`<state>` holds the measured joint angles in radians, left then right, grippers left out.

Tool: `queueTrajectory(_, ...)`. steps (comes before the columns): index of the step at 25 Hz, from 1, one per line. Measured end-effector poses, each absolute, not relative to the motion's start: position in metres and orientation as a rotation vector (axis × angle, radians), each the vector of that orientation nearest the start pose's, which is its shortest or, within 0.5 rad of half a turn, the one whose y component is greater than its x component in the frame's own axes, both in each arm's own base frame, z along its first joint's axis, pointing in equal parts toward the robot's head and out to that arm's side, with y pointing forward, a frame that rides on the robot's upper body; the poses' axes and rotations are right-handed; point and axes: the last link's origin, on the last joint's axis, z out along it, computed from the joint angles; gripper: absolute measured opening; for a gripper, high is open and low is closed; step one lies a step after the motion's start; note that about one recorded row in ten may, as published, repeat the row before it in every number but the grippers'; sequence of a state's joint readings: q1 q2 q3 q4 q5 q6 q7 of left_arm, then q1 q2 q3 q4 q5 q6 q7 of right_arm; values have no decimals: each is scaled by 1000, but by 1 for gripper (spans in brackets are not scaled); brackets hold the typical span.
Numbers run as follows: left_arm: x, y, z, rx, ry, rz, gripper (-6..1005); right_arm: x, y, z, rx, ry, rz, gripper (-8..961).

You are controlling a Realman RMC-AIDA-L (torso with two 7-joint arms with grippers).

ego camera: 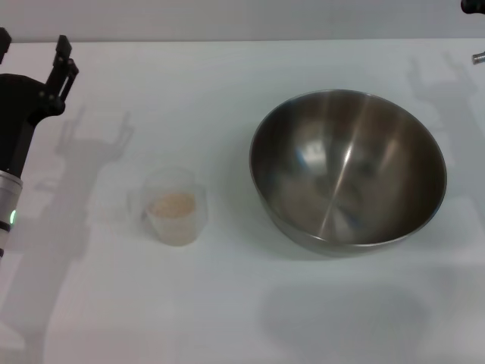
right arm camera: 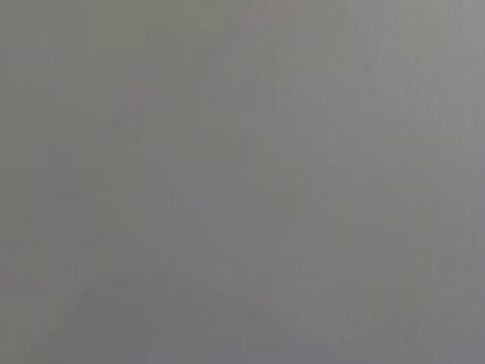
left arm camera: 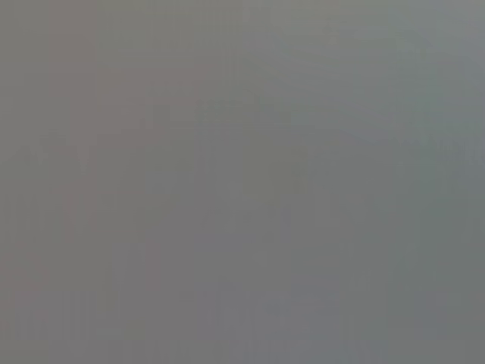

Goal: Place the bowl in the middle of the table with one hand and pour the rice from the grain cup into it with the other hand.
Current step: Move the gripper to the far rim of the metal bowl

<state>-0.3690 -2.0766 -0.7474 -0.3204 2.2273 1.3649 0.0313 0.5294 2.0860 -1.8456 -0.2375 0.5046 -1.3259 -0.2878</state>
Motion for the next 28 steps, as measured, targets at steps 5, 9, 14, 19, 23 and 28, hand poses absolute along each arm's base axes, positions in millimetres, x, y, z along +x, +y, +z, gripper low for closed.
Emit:
queueTrajectory(5, -286, 313, -14, -1536, -315, -846, 801, 252, 377, 29, -1413, -39, 631, 614)
queueTrajectory(9, -286, 313, -14, -1535, -313, -850, 801, 235, 397, 26, -1458, 78, 645, 614)
queueTrajectory(14, -285, 313, -13, -1532, -310, -854, 801, 200, 415, 19, -1585, 262, 651, 613)
queueTrajectory(19, -286, 313, -11, -1521, -310, -853, 801, 159, 415, 13, -1796, 431, 594, 612)
queueTrajectory(23, -288, 314, -9, -1513, -310, -849, 800, 134, 404, 23, -1955, 552, 493, 611)
queueTrajectory(28, -291, 314, -5, -1495, -312, -840, 800, 122, 385, 49, -2087, 797, 324, 611)
